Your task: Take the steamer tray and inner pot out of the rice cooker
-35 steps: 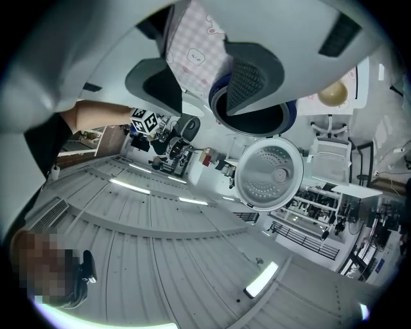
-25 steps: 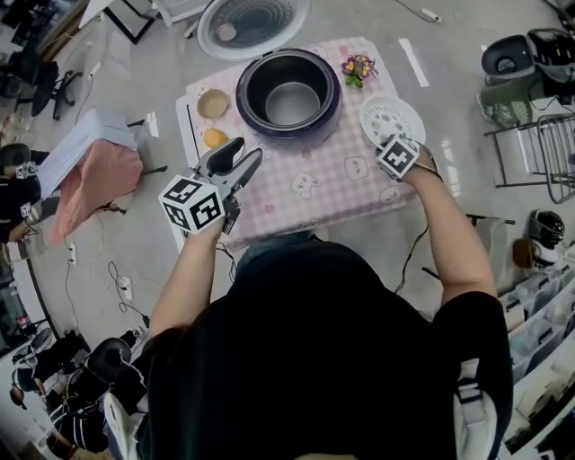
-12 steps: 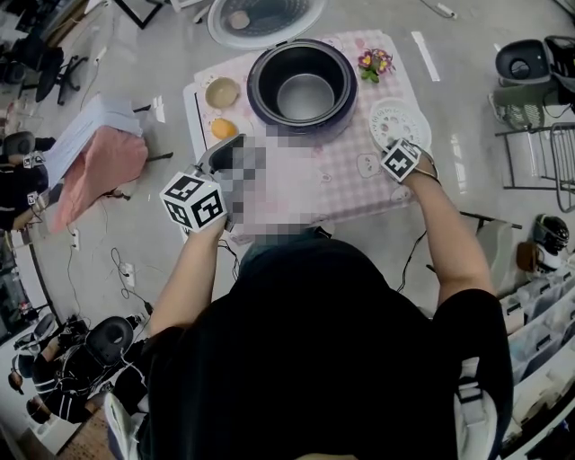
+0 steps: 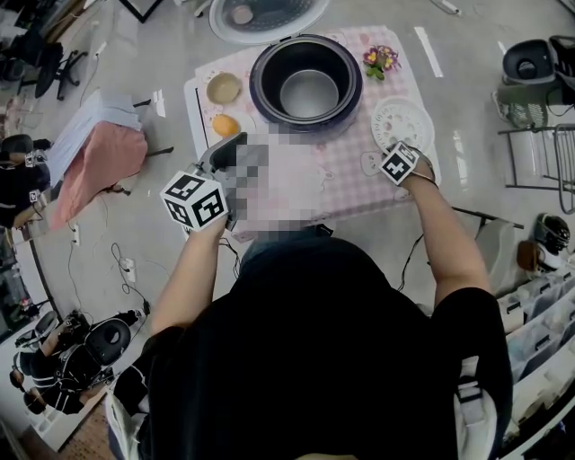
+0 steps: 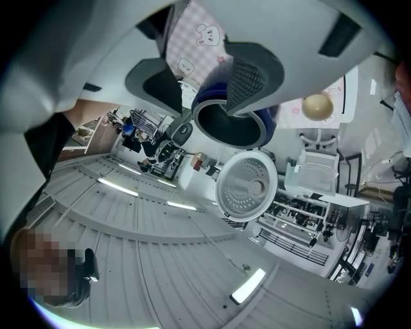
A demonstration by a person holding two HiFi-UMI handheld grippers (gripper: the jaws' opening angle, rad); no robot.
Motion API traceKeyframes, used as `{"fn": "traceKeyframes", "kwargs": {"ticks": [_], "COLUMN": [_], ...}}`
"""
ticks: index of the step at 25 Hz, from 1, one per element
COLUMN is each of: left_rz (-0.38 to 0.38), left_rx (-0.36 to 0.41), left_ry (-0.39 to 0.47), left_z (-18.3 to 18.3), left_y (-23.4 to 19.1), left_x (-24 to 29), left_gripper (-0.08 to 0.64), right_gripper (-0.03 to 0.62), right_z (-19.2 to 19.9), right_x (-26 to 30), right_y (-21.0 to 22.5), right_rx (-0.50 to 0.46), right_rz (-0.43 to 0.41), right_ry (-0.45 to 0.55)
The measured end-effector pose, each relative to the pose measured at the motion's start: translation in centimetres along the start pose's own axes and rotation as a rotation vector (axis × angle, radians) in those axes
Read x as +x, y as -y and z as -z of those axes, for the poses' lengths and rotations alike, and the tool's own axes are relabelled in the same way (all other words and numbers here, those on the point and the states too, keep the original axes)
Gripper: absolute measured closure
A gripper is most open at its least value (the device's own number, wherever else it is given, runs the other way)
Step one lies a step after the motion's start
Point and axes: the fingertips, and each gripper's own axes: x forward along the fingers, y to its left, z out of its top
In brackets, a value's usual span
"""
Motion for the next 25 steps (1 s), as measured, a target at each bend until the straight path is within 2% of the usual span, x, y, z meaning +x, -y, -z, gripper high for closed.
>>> {"fn": "traceKeyframes", "kwargs": {"ticks": [13, 21, 25], "left_rz": [0.003, 0.009, 0.020], "left_rx": [-0.006, 0.001, 0.011], "left_ry": [-0.001, 0.010, 0.021], "left_z": [0.3, -0.1, -0.6], "left_y": [-0.2, -0.1, 0.5], "left_x": [-0.1, -0.2, -0.3], "left_gripper": [0.325, 0.325, 0.325], "right_gripper": [0.540, 0.458, 0.437], "right_z": [0.7, -0.4, -0.9], "right_x": [1.3, -0.4, -2.6], "right_y": [-1.0, -0.6, -1.2], "right_rx": [0.012, 0.042, 0.078], "right_rz": [-0.009, -0.016, -0.050], "right_ry": [-0.017, 0.011, 0.030]}}
